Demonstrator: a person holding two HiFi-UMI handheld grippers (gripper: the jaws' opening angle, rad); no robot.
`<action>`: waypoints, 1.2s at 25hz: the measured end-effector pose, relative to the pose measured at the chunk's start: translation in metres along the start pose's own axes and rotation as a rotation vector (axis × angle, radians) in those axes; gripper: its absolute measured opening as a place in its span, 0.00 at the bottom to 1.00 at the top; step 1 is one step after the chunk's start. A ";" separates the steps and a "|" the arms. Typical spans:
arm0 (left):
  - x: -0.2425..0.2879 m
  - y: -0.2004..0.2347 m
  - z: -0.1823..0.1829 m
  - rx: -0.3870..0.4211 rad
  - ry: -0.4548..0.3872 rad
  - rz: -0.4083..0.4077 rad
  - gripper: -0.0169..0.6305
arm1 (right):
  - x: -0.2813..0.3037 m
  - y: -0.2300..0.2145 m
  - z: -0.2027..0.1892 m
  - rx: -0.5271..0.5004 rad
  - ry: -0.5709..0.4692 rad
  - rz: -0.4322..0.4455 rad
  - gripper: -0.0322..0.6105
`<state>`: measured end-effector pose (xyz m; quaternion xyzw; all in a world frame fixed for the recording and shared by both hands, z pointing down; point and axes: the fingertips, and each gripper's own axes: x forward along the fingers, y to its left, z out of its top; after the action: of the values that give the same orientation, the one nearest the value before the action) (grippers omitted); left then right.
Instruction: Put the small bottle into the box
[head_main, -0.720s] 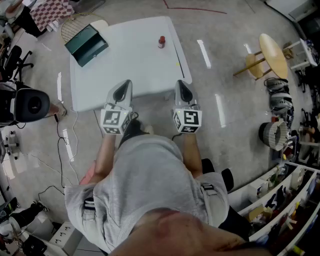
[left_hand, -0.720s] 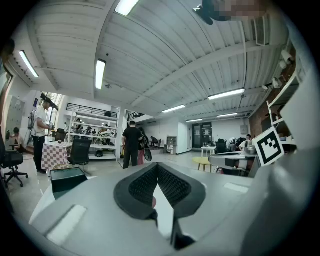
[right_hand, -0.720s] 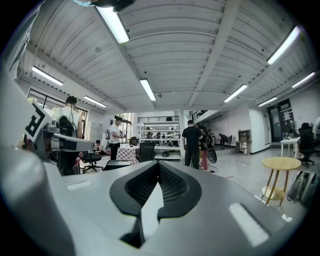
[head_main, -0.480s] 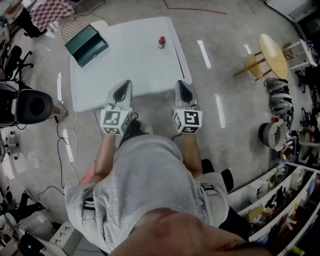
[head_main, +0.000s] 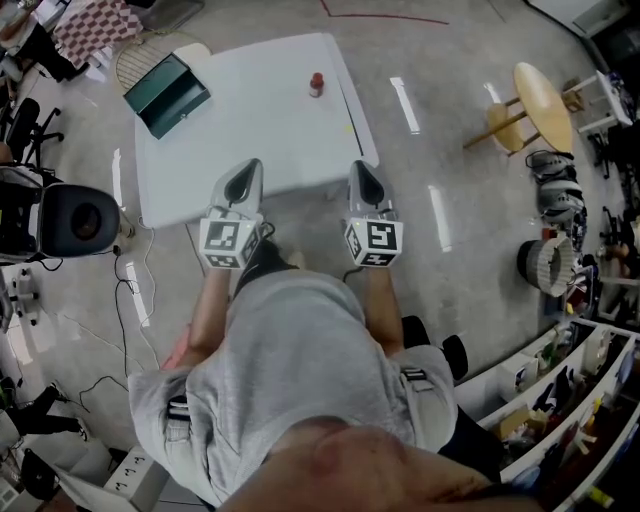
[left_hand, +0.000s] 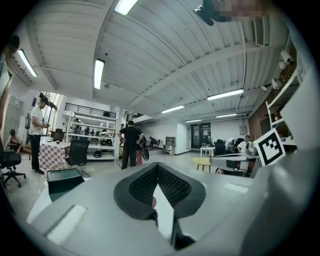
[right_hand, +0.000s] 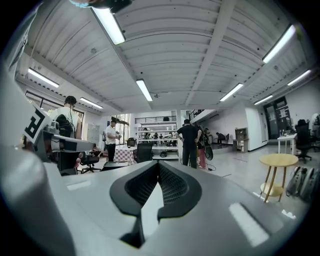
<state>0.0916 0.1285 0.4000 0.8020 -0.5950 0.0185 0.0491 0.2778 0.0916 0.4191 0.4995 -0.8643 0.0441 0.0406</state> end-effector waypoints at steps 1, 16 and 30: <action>0.001 -0.002 0.001 -0.002 0.000 -0.004 0.04 | -0.001 -0.001 0.000 0.002 0.002 -0.002 0.05; 0.082 0.002 0.005 -0.004 0.028 -0.080 0.04 | 0.043 -0.043 -0.003 0.028 0.023 -0.059 0.05; 0.204 0.028 -0.015 -0.032 0.085 -0.102 0.04 | 0.133 -0.105 -0.013 0.047 0.084 -0.077 0.05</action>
<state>0.1243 -0.0726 0.4350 0.8289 -0.5510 0.0404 0.0880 0.3029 -0.0732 0.4511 0.5308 -0.8407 0.0835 0.0668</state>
